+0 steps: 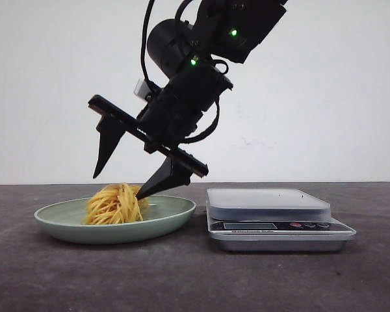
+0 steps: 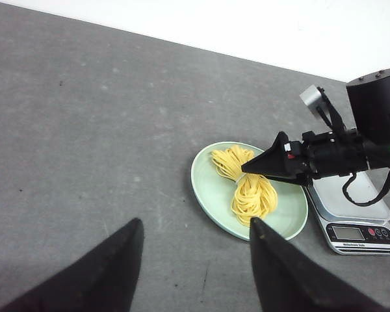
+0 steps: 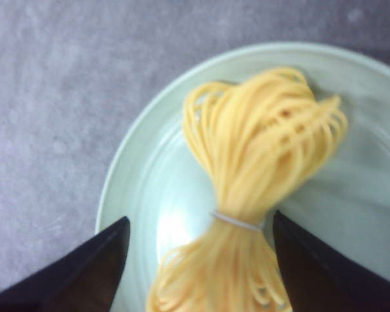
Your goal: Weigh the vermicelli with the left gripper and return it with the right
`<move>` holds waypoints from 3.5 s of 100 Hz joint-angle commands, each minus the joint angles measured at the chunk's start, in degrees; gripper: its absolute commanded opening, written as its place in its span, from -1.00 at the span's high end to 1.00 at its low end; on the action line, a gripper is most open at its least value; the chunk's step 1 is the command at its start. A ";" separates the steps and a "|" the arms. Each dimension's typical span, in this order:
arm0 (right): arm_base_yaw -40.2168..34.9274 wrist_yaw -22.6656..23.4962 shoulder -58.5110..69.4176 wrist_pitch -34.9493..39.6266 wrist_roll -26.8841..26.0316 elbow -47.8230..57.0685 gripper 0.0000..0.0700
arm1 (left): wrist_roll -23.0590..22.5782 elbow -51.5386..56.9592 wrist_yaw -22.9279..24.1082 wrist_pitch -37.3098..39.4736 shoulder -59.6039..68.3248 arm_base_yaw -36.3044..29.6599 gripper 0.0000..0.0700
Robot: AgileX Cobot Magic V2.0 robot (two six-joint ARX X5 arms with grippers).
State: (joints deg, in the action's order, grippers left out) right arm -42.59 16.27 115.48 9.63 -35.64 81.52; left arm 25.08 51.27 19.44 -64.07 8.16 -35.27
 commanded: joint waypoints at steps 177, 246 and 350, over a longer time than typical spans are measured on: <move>-2.40 -36.94 -102.79 18.05 19.80 -46.49 0.98 | -7.10 -1.57 1.73 13.05 -0.02 -0.26 0.99; -2.40 -36.22 -102.90 16.48 19.58 -46.47 0.98 | -6.23 -1.55 1.70 12.68 -0.02 -0.26 0.99; -2.40 -36.20 -102.92 16.33 19.58 -46.47 0.98 | -18.40 -35.45 -8.92 46.75 -7.98 29.79 0.99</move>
State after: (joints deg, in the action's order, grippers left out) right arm -44.53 -19.86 12.45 26.57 -15.49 34.48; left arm 8.01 17.76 10.70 -20.40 0.36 -5.91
